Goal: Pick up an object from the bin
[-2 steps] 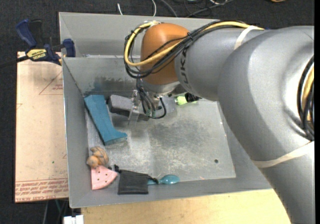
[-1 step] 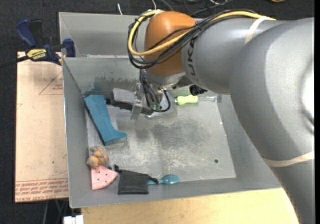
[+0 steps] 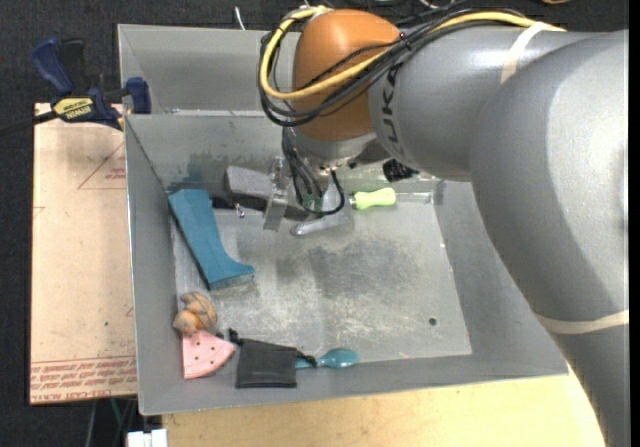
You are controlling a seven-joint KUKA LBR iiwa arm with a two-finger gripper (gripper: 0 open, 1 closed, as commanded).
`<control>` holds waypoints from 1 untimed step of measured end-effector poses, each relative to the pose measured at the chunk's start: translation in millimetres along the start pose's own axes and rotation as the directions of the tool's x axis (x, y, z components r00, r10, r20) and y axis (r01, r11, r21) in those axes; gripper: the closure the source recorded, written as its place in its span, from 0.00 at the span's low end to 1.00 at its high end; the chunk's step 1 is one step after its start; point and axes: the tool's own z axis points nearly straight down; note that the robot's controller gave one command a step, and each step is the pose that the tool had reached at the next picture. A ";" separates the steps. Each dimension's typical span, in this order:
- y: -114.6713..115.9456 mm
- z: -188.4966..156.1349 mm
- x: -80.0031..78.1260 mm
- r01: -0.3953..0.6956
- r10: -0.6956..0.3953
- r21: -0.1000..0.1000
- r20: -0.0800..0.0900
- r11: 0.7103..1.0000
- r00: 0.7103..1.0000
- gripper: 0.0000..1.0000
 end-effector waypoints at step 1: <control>-0.6 -17.0 1.7 0.000 0.000 0.003 -0.008 1.000 1.000 1.00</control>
Offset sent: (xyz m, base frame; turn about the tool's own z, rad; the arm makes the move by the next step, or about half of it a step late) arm -0.0007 0.0000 0.0595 0.0000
